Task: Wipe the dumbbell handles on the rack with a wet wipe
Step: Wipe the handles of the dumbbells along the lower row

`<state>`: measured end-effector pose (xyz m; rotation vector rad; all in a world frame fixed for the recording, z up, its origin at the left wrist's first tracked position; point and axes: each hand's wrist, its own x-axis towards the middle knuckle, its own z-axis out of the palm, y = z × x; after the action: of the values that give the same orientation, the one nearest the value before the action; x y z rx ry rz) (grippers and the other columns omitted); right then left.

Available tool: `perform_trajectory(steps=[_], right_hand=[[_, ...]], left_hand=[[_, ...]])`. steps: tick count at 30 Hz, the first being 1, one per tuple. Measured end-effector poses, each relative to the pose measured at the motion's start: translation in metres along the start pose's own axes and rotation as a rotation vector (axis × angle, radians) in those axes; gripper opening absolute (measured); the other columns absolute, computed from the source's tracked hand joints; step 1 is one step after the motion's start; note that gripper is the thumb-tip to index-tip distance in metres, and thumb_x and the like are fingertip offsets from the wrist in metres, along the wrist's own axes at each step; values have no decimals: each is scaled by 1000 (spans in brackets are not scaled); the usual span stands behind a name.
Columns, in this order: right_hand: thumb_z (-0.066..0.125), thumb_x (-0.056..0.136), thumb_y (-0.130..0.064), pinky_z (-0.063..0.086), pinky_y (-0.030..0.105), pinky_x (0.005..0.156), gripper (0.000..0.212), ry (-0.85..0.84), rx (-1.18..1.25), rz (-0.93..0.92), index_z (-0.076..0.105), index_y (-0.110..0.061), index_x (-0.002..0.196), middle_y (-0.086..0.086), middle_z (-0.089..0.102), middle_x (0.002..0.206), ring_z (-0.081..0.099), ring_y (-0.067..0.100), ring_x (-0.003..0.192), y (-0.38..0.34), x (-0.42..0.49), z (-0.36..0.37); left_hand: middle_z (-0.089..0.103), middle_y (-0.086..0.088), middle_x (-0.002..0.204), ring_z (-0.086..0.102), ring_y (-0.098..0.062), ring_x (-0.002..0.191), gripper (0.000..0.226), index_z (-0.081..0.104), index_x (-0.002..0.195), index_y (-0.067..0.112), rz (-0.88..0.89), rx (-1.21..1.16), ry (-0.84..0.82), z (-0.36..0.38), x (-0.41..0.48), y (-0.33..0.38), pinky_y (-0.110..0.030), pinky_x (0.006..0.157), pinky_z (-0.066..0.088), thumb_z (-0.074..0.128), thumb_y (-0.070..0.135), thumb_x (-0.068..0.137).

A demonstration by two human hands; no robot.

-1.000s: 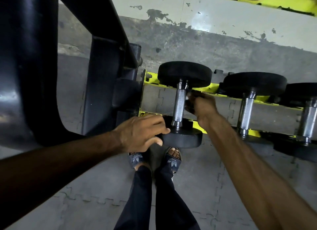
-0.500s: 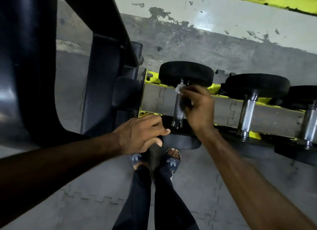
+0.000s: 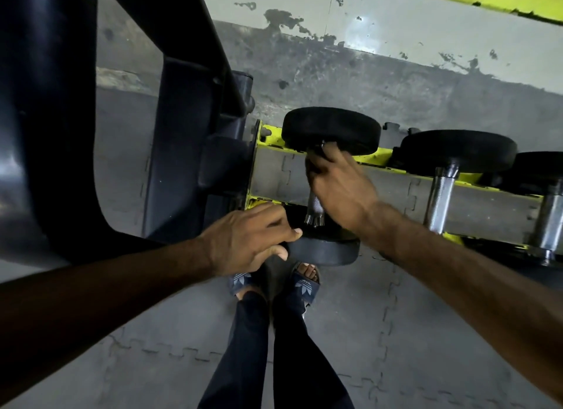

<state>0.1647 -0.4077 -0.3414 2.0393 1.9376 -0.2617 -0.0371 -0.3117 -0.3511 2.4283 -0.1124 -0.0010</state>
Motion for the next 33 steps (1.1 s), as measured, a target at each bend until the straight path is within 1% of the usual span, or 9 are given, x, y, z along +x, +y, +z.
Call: perform_trajectory(steps=[5,7,11,16,20,23,26,31,33], right_hand=[[47,90,-6,42,45,103,26,-182,42,-329,68,-11,105,9,64,109,41,34,121,6,-5,-7],[49,85,-4,45,42,97,25,-145,7,-362,69,-12,97,7,68,99,51,31,108,18,4,-8],[58,67,-4,48,35,71,14,-7,59,-155,67,-14,69,4,62,70,60,30,89,16,10,-6],[55,84,-16,45,42,96,16,-253,137,-451,70,-18,91,1,68,92,46,26,105,5,-7,-3],[73,68,-23,30,35,87,18,4,54,-235,76,-23,86,-5,67,80,42,24,112,17,3,-1],[59,84,-17,35,38,99,27,-55,99,-276,73,-23,106,-1,67,100,45,25,114,12,-2,-3],[51,89,-15,48,41,95,21,-185,282,-478,70,-15,98,4,68,100,57,27,101,3,-17,-11],[61,86,-6,55,42,84,34,-58,427,-130,71,-13,119,8,61,115,62,28,107,17,-13,7],[58,87,-8,54,40,84,30,-125,395,-193,71,-12,114,6,55,118,60,25,107,11,-17,6]], left_hand=[[55,-7,99,55,-21,89,27,64,115,10,-4,11,-12,1,0,0,-37,61,54,64,26,94],[55,-7,100,56,-21,89,27,62,116,11,-2,3,-10,1,0,0,-36,61,54,64,25,93],[54,-7,100,55,-20,89,30,56,119,15,10,11,-8,0,-1,1,-34,58,54,65,25,92],[55,-8,101,54,-22,89,28,55,120,15,5,8,-3,3,-2,-2,-38,60,53,62,26,95],[55,-8,101,54,-20,90,28,56,121,14,10,11,-10,3,-2,-2,-37,61,53,58,27,96],[54,-7,102,53,-20,90,29,56,121,13,14,22,-19,3,-2,-2,-37,60,54,57,28,96],[53,-7,103,52,-20,91,31,57,123,13,1,35,-30,3,-1,-1,-37,59,53,57,29,96],[51,-5,105,52,-19,94,31,55,121,14,-9,43,-41,2,-1,0,-31,62,53,54,32,95],[51,-5,106,52,-19,95,30,55,120,15,-9,43,-38,3,-1,0,-31,64,53,56,32,96]])
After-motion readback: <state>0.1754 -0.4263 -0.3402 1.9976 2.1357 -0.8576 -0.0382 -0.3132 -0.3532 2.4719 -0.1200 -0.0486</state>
